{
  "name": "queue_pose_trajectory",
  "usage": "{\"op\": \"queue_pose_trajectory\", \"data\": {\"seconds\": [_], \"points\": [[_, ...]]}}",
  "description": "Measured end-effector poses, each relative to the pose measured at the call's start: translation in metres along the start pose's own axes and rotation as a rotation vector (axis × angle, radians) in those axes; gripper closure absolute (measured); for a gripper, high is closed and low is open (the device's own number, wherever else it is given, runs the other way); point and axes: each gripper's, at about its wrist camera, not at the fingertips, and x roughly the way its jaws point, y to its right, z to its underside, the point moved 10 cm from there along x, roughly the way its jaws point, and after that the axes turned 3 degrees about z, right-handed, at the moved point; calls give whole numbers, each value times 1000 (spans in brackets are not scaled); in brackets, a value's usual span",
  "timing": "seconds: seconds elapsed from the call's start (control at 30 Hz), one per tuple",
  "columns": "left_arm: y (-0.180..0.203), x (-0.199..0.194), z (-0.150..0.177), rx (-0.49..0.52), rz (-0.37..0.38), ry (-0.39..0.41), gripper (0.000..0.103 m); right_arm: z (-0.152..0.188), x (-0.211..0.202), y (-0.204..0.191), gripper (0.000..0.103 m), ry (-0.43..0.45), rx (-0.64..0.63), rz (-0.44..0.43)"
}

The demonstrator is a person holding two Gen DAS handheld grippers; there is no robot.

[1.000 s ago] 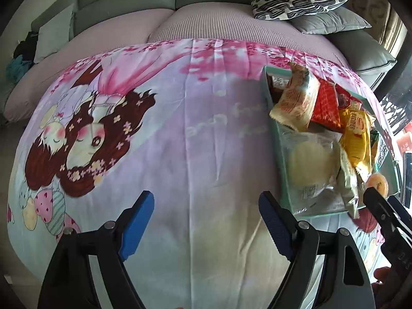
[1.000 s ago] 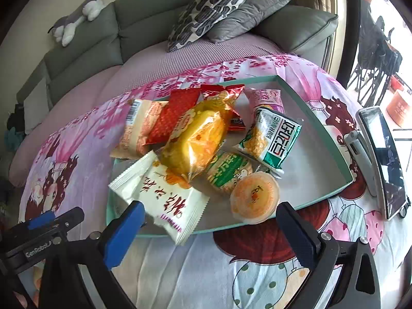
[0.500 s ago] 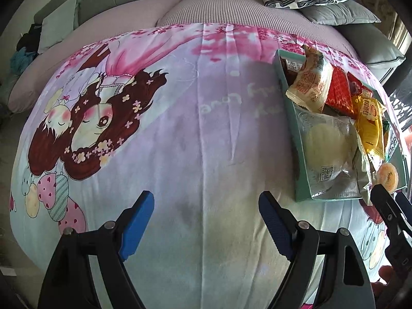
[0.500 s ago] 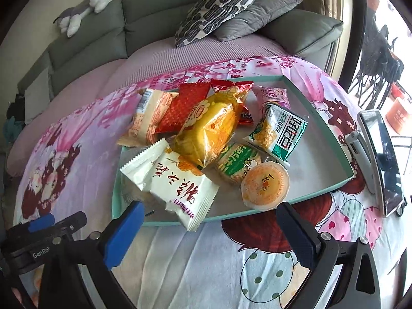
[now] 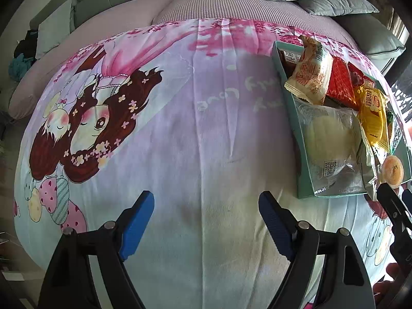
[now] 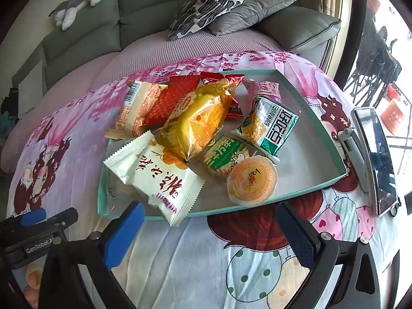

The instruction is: Organize snacks

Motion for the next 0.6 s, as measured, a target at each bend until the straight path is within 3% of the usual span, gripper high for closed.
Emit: {"op": "queue_pose_trajectory", "data": {"seconds": [0.6], "points": [[2, -1, 2, 15, 16, -8, 19, 4, 2, -1, 0, -17, -14, 1]]}}
